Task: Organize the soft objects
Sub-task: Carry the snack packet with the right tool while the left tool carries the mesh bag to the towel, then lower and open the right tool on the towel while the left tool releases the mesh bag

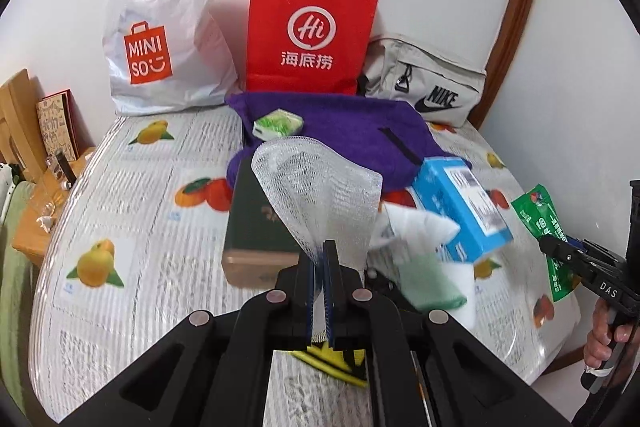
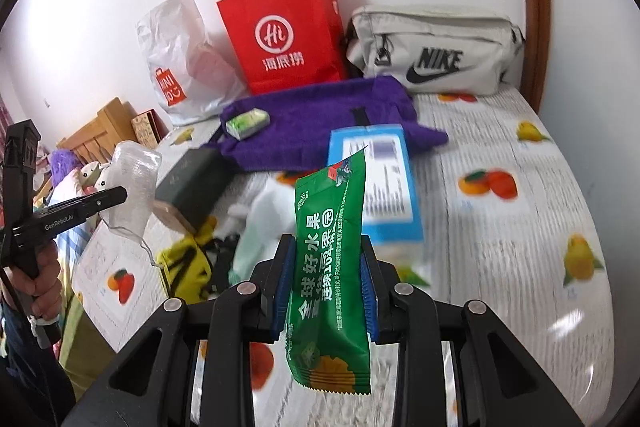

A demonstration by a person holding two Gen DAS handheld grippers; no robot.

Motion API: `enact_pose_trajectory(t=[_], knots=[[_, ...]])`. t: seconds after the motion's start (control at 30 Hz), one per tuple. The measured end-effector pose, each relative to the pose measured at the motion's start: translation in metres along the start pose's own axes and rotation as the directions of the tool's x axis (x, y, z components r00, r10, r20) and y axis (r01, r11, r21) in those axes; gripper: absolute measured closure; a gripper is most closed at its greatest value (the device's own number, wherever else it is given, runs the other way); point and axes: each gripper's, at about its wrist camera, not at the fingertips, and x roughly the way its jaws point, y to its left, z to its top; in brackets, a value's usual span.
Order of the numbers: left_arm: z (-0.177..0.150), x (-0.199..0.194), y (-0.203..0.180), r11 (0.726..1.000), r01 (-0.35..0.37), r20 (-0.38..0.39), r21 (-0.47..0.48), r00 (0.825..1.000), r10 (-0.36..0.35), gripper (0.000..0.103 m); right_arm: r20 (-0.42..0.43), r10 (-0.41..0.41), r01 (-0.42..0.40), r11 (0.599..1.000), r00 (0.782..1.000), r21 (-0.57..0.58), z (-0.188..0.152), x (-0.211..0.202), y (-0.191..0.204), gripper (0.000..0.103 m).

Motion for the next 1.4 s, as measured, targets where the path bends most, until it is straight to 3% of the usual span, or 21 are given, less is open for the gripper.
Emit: enact_pose_trajectory(t=[0.3, 0.77, 1.2, 1.4], knots=[[0.04, 0.016, -0.003, 1.0, -0.024, 0.013, 0.003, 1.0, 0.024, 0.098, 0.027, 0.049, -0.048, 0.999, 0.998, -0.015, 0.061, 0.028, 0.009, 0.073], [0.091, 0.063, 0.013, 0.997, -0.04, 0.007, -0.069, 0.999, 0.041, 0.098, 0.0, 0.072, -0.072, 0.997, 0.997, -0.019, 0.13, 0.096, -0.001, 0.073], [0.136, 0.121, 0.018, 0.996, -0.004, -0.021, -0.087, 1.0, 0.002, 0.098, -0.052, 0.057, -0.057, 0.998, 0.997, 0.01, 0.169, 0.169, -0.024, 0.073], [0.142, 0.159, 0.017, 0.995, -0.002, -0.074, -0.098, 0.997, -0.005, 0.098, -0.116, 0.053, -0.053, 0.999, 0.992, 0.004, 0.172, 0.204, -0.028, 0.073]])
